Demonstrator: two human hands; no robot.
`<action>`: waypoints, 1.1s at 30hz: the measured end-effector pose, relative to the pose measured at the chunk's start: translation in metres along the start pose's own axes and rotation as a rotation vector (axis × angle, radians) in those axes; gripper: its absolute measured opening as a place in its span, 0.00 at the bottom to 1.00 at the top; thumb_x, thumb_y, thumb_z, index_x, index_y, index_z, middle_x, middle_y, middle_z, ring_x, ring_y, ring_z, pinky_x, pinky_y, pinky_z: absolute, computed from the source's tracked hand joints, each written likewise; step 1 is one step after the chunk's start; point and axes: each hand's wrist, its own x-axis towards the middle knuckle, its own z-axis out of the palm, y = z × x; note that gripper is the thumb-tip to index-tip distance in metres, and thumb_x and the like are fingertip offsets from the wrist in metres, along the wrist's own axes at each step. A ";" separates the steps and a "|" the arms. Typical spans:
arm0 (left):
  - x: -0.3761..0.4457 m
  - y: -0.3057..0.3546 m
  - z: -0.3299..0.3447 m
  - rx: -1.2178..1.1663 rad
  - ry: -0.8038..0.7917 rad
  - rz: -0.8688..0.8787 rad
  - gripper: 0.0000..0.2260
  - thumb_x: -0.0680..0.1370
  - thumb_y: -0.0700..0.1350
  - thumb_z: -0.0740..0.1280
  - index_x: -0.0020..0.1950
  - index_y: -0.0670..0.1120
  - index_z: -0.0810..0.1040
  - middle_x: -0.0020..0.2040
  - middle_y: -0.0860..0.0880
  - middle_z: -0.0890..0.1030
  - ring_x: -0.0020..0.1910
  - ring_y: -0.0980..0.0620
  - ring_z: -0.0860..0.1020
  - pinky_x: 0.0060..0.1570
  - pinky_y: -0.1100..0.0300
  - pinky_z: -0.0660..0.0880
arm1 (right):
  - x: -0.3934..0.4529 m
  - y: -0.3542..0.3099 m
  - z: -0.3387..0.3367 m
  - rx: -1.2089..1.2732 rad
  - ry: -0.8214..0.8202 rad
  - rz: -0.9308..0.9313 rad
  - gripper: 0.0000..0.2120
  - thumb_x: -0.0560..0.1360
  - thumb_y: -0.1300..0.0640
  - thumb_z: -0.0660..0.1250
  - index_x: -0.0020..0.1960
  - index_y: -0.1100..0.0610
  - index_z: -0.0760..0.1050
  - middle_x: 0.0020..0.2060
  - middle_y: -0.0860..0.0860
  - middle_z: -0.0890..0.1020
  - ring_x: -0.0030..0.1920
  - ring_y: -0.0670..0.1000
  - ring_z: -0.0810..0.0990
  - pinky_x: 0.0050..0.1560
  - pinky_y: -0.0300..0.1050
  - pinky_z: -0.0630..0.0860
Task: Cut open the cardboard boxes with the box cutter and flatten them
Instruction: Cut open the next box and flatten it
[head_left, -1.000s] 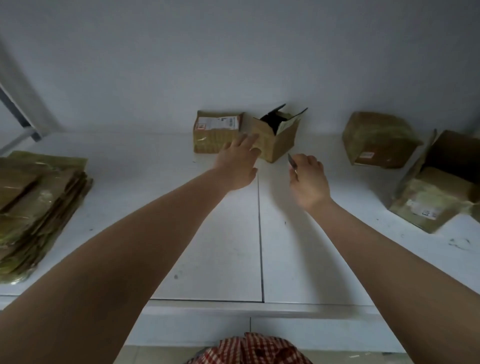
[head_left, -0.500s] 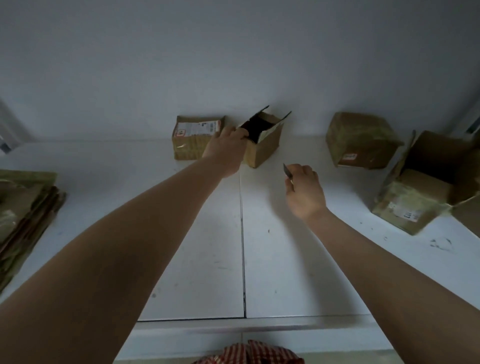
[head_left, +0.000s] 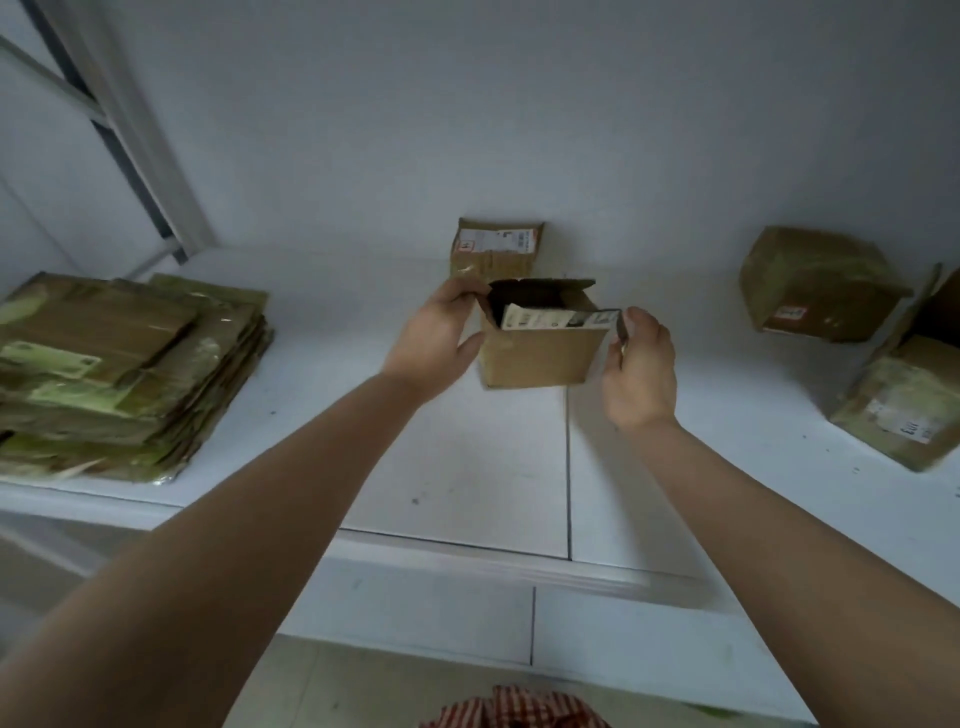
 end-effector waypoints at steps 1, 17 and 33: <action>-0.009 -0.001 -0.006 -0.035 0.020 -0.006 0.15 0.74 0.39 0.69 0.59 0.36 0.75 0.65 0.44 0.72 0.60 0.46 0.75 0.59 0.53 0.74 | -0.006 -0.006 0.002 0.016 0.001 -0.003 0.18 0.79 0.61 0.55 0.69 0.61 0.65 0.64 0.59 0.71 0.65 0.60 0.68 0.58 0.49 0.69; -0.146 0.013 -0.091 -0.399 0.238 -0.388 0.18 0.73 0.45 0.73 0.61 0.42 0.75 0.58 0.51 0.70 0.55 0.58 0.72 0.53 0.57 0.78 | -0.140 -0.098 -0.004 0.051 0.082 -0.043 0.05 0.81 0.59 0.53 0.54 0.57 0.66 0.51 0.56 0.77 0.47 0.60 0.75 0.41 0.45 0.63; -0.128 0.045 -0.070 -0.231 0.149 -0.376 0.10 0.79 0.53 0.63 0.54 0.49 0.77 0.43 0.47 0.80 0.45 0.48 0.74 0.38 0.59 0.64 | -0.154 -0.079 -0.038 -0.034 0.069 0.033 0.11 0.81 0.57 0.54 0.63 0.55 0.65 0.56 0.53 0.77 0.51 0.59 0.76 0.42 0.45 0.64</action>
